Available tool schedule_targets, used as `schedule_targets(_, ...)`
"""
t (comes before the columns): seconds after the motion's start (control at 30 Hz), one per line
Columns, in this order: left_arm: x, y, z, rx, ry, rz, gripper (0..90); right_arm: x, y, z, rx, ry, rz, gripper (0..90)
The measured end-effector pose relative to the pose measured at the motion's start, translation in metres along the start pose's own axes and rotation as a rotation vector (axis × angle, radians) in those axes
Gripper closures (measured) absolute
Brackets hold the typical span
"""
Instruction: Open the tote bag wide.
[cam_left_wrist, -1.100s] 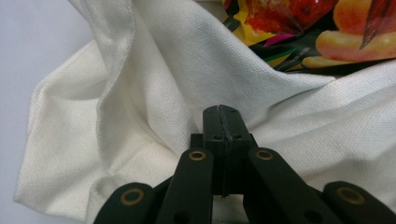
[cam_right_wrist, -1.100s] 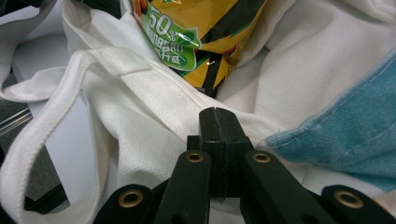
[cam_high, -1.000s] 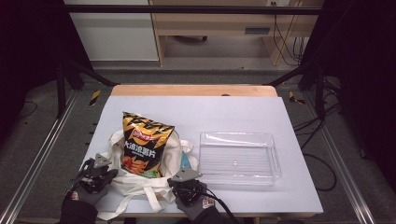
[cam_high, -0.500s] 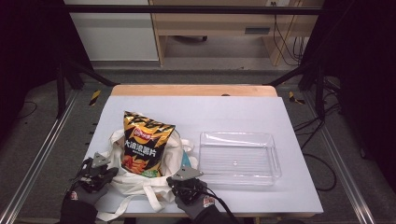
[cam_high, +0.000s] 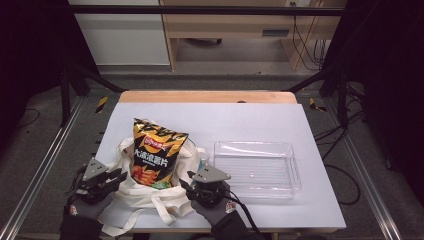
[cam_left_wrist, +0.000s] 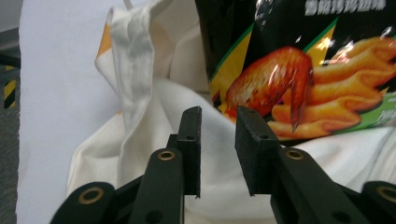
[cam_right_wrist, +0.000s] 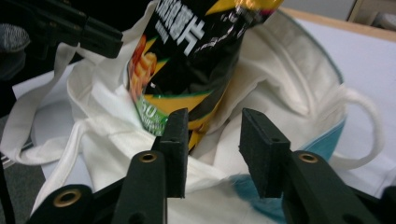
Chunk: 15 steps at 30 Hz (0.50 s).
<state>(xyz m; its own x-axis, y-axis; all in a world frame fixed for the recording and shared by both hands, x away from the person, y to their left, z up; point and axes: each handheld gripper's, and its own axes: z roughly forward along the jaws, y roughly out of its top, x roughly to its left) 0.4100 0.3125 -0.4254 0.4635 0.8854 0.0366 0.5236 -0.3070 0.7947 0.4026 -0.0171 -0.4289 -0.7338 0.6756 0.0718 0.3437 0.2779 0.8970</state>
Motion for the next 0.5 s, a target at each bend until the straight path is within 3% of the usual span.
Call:
schedule_targets(0.13, -0.001, 0.005, -0.004, -0.039, -0.004, 0.002, 64.3, -0.008, 0.01, -0.008, -0.041, -0.013, 0.007, 56.1)
schedule_targets(0.37, 0.007, 0.016, -0.012, -0.118, -0.008, -0.067, 47.9, -0.021, 0.026, -0.018, -0.088, -0.029, 0.022, 46.8)
schedule_targets(0.5, 0.009, 0.02, -0.014, -0.138, -0.008, -0.074, 42.8, -0.027, 0.033, -0.02, -0.098, -0.042, 0.032, 43.2)
